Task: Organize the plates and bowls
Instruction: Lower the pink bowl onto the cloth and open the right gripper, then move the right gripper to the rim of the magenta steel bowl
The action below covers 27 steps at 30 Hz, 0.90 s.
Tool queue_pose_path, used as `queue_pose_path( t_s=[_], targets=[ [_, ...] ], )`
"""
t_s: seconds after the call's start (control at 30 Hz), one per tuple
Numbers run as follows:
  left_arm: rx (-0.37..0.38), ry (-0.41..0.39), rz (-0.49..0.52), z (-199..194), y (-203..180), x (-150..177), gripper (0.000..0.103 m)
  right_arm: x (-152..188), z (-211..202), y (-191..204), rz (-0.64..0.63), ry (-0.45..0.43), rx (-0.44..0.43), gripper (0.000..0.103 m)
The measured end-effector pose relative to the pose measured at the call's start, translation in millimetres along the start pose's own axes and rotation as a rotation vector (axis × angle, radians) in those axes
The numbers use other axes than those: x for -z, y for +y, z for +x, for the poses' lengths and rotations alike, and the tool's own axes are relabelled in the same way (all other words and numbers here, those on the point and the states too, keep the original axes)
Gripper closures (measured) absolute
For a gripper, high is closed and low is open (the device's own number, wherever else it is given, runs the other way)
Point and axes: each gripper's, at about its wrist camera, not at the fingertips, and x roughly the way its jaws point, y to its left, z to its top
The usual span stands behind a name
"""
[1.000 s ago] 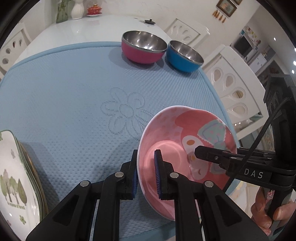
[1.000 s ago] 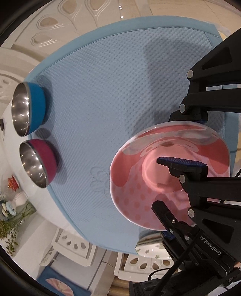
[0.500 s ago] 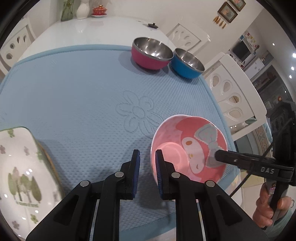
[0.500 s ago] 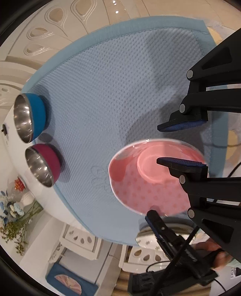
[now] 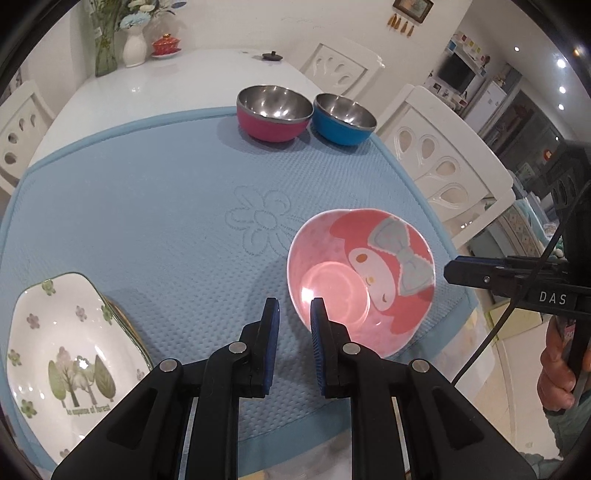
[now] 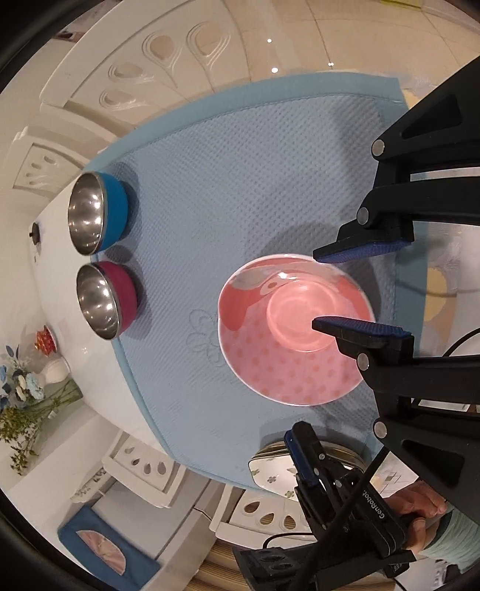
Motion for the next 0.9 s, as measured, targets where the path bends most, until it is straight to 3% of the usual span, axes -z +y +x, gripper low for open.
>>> queue_pose_path(
  t_s=[0.27,0.33,0.4,0.43,0.63,0.7,0.77,0.9],
  targets=[
    [0.033,-0.06,0.037,-19,0,-12,0.087,-10,-34,-8,0.058,-0.107,0.051,0.074],
    [0.03,-0.074,0.047,-22,-3,-19,0.087,-13,-41,-10,0.078,-0.132,0.045,0.062],
    [0.034,-0.083,0.046,-24,-5,-27,0.082,-16,-49,-17,0.114,-0.167,0.027,0.049],
    [0.035,-0.09,0.045,-25,-6,-31,0.073,-18,-51,-19,0.124,-0.175,0.02,0.049],
    [0.045,-0.13,0.021,-25,-8,-58,0.064,-38,-59,-39,0.206,-0.195,-0.05,0.049],
    [0.048,-0.137,-0.007,-23,-7,-68,0.062,-46,-60,-44,0.21,-0.195,-0.048,0.049],
    [0.051,-0.146,-0.03,-21,-7,-77,0.052,-55,-63,-49,0.209,-0.201,-0.045,0.049],
    [0.033,-0.187,-0.019,-19,-13,-95,0.047,-77,-65,-58,0.205,-0.206,-0.039,0.049]
  ],
)
